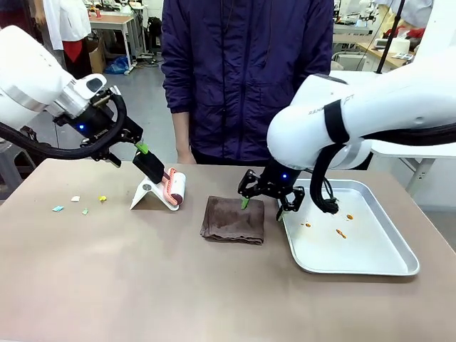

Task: Clean the surface of the table.
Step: Hold the Lint Roller with your left hand and the towel with your right hand.

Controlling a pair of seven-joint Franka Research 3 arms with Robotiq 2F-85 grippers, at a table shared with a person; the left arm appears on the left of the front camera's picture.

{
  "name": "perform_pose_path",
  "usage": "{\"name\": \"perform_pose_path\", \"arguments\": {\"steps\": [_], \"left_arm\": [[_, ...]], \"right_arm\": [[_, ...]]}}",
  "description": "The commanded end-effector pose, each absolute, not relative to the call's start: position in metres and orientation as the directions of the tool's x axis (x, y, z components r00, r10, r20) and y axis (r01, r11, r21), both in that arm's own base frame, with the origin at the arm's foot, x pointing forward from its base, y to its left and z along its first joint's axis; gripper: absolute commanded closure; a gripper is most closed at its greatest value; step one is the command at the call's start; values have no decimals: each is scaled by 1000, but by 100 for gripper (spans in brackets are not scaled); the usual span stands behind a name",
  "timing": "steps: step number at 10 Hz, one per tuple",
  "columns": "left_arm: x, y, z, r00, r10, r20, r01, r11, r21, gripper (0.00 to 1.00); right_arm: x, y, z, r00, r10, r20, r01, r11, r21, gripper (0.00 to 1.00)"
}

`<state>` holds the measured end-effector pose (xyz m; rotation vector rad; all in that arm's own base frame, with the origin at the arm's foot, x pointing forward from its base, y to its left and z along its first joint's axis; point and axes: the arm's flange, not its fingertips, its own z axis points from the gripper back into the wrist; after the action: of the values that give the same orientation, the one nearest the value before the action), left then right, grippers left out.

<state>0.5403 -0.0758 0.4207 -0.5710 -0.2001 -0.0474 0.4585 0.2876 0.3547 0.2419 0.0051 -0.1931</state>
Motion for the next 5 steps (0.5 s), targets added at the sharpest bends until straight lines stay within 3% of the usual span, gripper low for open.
{"name": "perform_pose_path", "arguments": {"steps": [1, 5], "left_arm": [[554, -79, 421, 982, 51, 182, 54, 849, -526, 0], [564, -79, 413, 976, 70, 207, 66, 809, -584, 0]], "right_arm": [[471, 310, 346, 978, -208, 1, 203, 959, 197, 0], [479, 310, 334, 970, -242, -8, 240, 958, 157, 0]]}}
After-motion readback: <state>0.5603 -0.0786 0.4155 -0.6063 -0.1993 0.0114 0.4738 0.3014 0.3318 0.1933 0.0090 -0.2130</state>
